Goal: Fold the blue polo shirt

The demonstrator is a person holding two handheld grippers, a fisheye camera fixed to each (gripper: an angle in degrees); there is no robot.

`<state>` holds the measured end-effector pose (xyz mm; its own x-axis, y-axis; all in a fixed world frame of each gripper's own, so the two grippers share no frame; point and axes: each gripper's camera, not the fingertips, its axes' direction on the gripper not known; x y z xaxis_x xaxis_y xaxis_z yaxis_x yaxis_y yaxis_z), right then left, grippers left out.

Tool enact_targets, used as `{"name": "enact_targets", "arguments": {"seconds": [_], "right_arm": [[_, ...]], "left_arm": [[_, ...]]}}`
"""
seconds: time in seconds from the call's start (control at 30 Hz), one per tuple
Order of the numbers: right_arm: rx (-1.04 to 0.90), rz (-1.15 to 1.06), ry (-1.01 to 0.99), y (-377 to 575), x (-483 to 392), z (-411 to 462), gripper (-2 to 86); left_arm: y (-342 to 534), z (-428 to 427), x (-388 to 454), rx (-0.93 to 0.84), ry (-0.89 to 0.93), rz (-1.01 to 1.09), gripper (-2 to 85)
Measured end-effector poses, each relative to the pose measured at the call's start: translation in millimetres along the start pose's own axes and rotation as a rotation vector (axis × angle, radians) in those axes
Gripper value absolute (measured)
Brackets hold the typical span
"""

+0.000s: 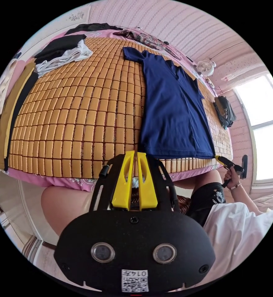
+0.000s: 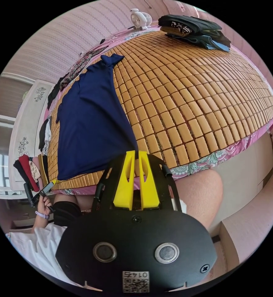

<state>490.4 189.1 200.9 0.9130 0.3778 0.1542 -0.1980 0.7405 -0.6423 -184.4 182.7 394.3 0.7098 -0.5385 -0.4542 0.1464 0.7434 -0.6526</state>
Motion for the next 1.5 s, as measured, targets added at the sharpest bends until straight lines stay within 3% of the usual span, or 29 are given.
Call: {"name": "enact_targets", "arguments": {"seconds": [0.13,0.37,0.97,1.3,1.5], "right_arm": [[0.001,-0.026,0.065,2,-1,0,-0.1],[0.002,-0.024,0.096,14,10,-4,0.3],[0.164,0.206,-0.126,95,80,-34,0.7],[0.201,0.067,-0.165,99,56,-53,2.1],[0.184,-0.091,-0.111,34,16,-43,3.1]], "left_arm": [[-13,17,6,-0.059,0.022,0.01,5.1],[-7,26,14,-0.159,-0.133,0.099,-0.7],[87,-35,-60,0.147,0.132,-0.16,0.9],[104,-51,-39,0.194,0.179,0.002,2.7],[89,-58,-27,0.224,0.124,0.136,3.9]]}}
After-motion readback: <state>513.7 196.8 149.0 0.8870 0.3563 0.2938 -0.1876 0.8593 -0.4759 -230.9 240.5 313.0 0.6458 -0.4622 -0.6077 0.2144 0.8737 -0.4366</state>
